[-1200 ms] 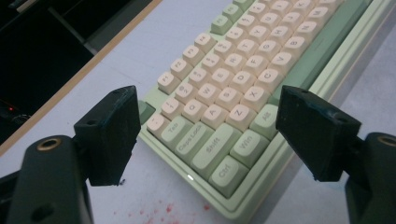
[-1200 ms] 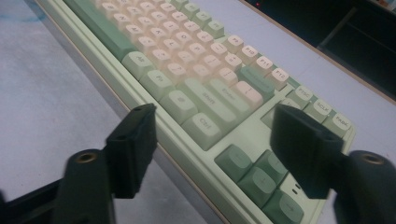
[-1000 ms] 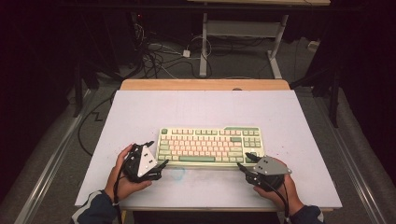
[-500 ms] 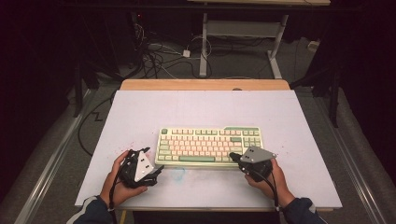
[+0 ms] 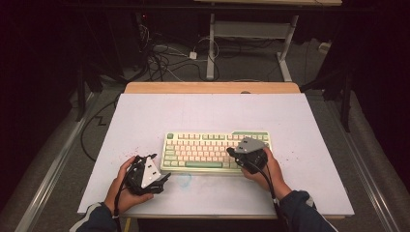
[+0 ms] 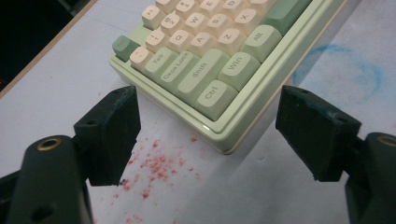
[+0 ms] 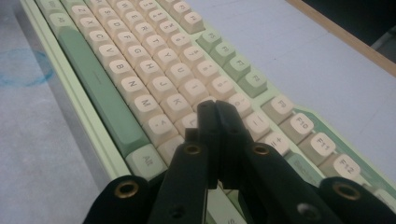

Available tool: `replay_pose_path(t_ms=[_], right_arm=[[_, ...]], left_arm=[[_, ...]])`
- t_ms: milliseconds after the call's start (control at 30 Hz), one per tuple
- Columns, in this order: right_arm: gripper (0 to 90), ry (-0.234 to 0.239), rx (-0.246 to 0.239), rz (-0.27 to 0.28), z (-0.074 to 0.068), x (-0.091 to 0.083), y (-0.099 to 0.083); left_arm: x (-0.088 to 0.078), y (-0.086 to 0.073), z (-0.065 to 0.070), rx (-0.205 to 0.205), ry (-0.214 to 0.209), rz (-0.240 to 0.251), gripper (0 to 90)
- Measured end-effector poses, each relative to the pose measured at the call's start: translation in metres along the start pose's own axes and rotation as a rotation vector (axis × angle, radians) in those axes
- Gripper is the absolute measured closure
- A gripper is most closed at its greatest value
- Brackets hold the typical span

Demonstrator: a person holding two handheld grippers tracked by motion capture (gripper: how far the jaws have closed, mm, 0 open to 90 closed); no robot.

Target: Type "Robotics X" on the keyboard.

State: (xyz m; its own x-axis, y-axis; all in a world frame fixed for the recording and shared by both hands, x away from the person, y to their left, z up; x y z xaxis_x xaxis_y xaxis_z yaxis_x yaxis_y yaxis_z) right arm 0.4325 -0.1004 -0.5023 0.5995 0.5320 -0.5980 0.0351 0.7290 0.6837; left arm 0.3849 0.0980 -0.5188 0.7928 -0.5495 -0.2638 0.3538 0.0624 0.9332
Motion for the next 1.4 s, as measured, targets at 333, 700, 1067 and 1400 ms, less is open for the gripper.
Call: replay_pose_path(t_ms=[333,700,1067,1400], right_arm=[[90.0,0.017,-0.016,-0.027,0.002,0.026,0.019],[90.0,0.029,-0.044,-0.085,-0.002,0.046,0.022],[90.0,0.049,-0.041,-0.105,-0.004,0.050,0.022],[87.2,0.025,0.011,-0.033,0.001,0.037,0.026]], left_arm=[[0.001,-0.003,0.001,0.002,-0.005,-0.013,20.7],[0.002,-0.007,0.000,0.004,-0.006,-0.029,20.7],[0.002,-0.008,0.000,0.010,-0.006,-0.036,20.7],[0.002,-0.010,-0.001,0.006,-0.002,-0.043,20.7]])
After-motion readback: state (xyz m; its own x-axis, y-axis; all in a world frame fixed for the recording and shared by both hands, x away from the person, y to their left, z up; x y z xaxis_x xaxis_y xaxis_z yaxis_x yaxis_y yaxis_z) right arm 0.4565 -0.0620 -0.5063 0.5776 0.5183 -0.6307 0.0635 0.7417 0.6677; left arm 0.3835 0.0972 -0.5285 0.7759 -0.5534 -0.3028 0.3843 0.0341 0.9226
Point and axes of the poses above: each handheld gripper's, and its own axes: x roughly forward along the jaws, y roughly out of its top, z roughly to its right, the point moved 10 cm from there along x, roughly forward along the jaws, and after that the axes turned 14 degrees about -x, right-handed, at the moved point
